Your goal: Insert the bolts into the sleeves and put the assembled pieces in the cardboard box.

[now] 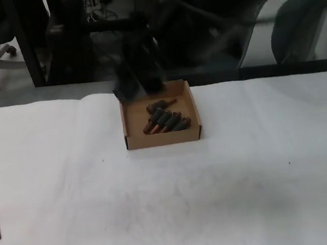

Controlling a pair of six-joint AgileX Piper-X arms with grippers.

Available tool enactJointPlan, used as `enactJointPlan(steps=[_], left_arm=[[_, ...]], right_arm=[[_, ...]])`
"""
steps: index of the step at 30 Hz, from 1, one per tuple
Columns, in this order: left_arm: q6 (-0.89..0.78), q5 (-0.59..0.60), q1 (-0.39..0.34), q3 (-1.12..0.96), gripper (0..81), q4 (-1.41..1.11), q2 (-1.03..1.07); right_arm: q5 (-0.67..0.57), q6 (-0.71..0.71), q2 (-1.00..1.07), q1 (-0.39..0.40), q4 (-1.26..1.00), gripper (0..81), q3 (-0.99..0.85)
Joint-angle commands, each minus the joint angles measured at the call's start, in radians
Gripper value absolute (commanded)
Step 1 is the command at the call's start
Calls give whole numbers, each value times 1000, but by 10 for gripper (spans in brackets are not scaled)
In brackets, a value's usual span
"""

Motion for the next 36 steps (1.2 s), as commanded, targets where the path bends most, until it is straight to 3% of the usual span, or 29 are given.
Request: enactJointPlan(steps=[1, 4, 9, 17, 22, 31, 36], left_arm=[[23, 6, 3, 7, 650, 1, -40], [23, 13, 3, 46, 650, -5, -86], [-56, 153, 3, 199, 640, -151, -162], [-218, 217, 3, 510, 640, -463, -182], [-243, 217, -12, 613, 640, -518, -182], [-349, 184, -98, 819, 640, -776, -180], [-348, 108, -158, 832, 640, -761, -177]], right_arm=[[61, 95, -171, 46, -110, 700, 207], [124, 197, -363, 100, -210, 700, 414], [277, 329, -670, 201, -300, 700, 688], [551, 466, -1099, 320, -277, 700, 932], [578, 475, -1216, 321, -233, 700, 1062], [578, 690, -1225, 323, -236, 700, 1326], [578, 785, -1225, 323, -248, 700, 1426]])
